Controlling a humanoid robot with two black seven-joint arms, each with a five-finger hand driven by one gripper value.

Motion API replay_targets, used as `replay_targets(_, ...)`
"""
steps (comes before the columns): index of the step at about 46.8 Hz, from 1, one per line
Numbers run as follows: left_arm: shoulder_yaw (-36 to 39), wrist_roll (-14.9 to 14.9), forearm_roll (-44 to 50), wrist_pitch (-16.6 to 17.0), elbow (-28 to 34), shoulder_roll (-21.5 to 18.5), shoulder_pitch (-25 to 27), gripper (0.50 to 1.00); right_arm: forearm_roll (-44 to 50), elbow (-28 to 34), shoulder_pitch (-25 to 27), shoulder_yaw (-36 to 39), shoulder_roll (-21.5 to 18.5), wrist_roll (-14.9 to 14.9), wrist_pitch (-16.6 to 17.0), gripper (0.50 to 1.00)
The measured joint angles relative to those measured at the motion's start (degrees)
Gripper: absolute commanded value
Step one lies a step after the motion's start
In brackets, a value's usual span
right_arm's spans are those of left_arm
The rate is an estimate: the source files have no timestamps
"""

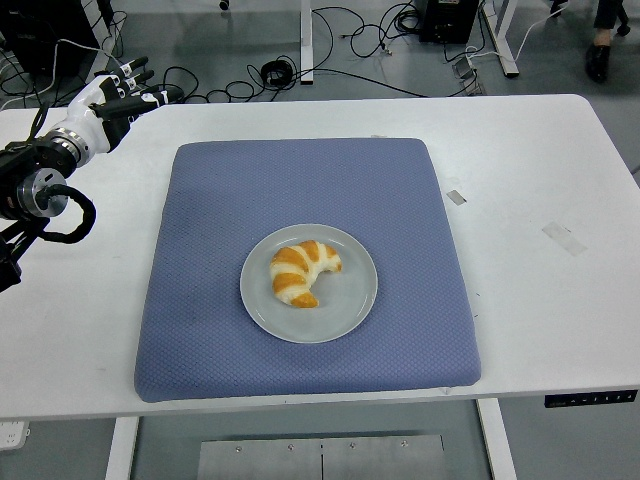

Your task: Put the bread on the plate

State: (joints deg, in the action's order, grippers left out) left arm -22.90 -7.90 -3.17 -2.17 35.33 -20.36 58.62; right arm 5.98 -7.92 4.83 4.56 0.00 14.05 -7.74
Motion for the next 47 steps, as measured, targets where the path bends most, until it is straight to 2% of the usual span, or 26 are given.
replay_targets(47, 0.49, -0.28, 0.00, 0.06, 0.00, 0.90, -0.37, 0.974, 0.00, 0.00, 0.00, 0.01, 0.00, 0.01, 0.00, 1.000)
